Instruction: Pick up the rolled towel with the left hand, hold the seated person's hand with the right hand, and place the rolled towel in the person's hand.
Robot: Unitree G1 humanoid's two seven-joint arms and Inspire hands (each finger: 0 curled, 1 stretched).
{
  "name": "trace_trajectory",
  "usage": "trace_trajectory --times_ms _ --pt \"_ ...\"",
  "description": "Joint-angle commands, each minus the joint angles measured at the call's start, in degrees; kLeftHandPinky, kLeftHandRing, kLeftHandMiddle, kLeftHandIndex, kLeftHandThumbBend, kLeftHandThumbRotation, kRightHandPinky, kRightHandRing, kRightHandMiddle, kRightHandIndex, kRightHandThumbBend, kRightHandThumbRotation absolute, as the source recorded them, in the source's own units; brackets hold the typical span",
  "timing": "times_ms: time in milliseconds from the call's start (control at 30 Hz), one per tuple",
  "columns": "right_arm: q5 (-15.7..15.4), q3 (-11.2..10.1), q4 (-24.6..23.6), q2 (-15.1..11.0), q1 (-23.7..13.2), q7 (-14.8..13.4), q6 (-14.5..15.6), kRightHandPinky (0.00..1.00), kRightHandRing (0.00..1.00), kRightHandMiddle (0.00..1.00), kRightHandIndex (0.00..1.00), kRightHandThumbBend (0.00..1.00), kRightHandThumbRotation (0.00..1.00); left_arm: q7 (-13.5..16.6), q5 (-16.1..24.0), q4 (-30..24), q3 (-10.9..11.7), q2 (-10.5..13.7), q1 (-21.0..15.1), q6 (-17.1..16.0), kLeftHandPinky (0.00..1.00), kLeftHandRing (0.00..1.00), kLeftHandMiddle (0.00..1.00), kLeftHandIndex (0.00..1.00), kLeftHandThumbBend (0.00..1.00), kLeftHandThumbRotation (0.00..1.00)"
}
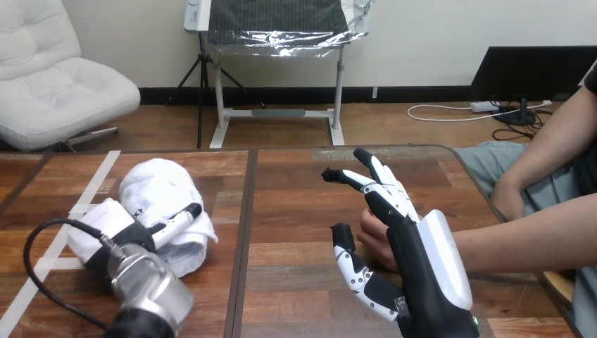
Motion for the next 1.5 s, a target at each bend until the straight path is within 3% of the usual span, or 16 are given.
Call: trace_trajectory --times_ms 0,167,267,433,500,733,867,1067,1100,1467 --pt "0.34 -0.71 -3.35 -0.07 -3.41 -0.26 -0.23 1.00 0.98 0.96 0.80 0.15 0.00 -0.21 -1.49 2.65 0.74 -0.59 -6.62 -2.89 0.79 0.86 0.93 1.00 1.00 1.00" --pt "0.29 -0.78 -3.29 -0.04 -3.41 -0.42 -0.26 1.00 0.98 0.96 0.80 0.15 0.00 -0.69 -2.47 5.72 0.07 -0.61 -8.61 -4.70 0.77 0.84 0.92 1.00 1.00 0.99" --pt "0.18 -0.81 -3.19 -0.08 -3.46 -0.50 -0.30 1.00 0.98 0.96 0.79 0.15 0.00 -0.16 -3.02 7.55 0.02 -0.68 -9.47 -6.56 0.69 0.76 0.86 0.98 1.00 0.98" --pt "0.02 -0.87 -3.35 -0.12 -3.40 -0.47 -0.16 1.00 0.98 0.96 0.79 0.15 0.00 0.94 -4.46 10.79 0.71 -1.00 -10.86 -10.19 0.45 0.50 0.63 0.96 0.97 0.96" --pt "-0.02 -0.88 -3.40 -0.12 -3.37 -0.46 -0.11 1.00 0.98 0.96 0.79 0.15 0.00 1.27 -4.93 11.84 0.99 -1.11 -11.28 -11.27 0.31 0.35 0.48 0.95 0.95 0.94" --pt "0.00 -0.91 -3.56 -0.28 -3.18 -0.20 0.02 1.00 0.98 0.96 0.79 0.16 0.00 2.60 -6.11 15.01 1.47 -1.52 -12.41 -14.73 0.15 0.20 0.31 0.93 0.91 0.88" --pt "-0.20 -0.95 -3.57 -0.35 -3.12 -0.29 -0.04 1.00 0.97 0.96 0.79 0.17 0.00 2.18 -5.78 16.95 0.80 -1.62 -13.13 -15.89 0.12 0.18 0.29 0.91 0.88 0.78" --pt "-0.32 -0.98 -3.82 -0.35 -2.94 -0.24 0.11 1.00 0.97 0.95 0.79 0.18 0.00 1.83 -4.69 18.88 -0.62 -1.64 -13.72 -17.15 0.16 0.23 0.34 0.83 0.84 0.58" --pt "-0.29 -0.99 -3.80 -0.35 -2.93 -0.26 0.11 1.00 0.97 0.95 0.79 0.18 0.00 1.94 -4.40 19.23 -0.96 -1.68 -13.81 -17.29 0.18 0.26 0.37 0.78 0.83 0.47" --pt "-0.09 -1.22 -3.67 -0.49 -2.87 -0.37 0.06 1.00 0.96 0.95 0.78 0.18 0.00 2.15 -4.66 20.52 -1.60 -2.66 -14.57 -16.56 0.27 0.33 0.43 0.53 0.79 0.08"
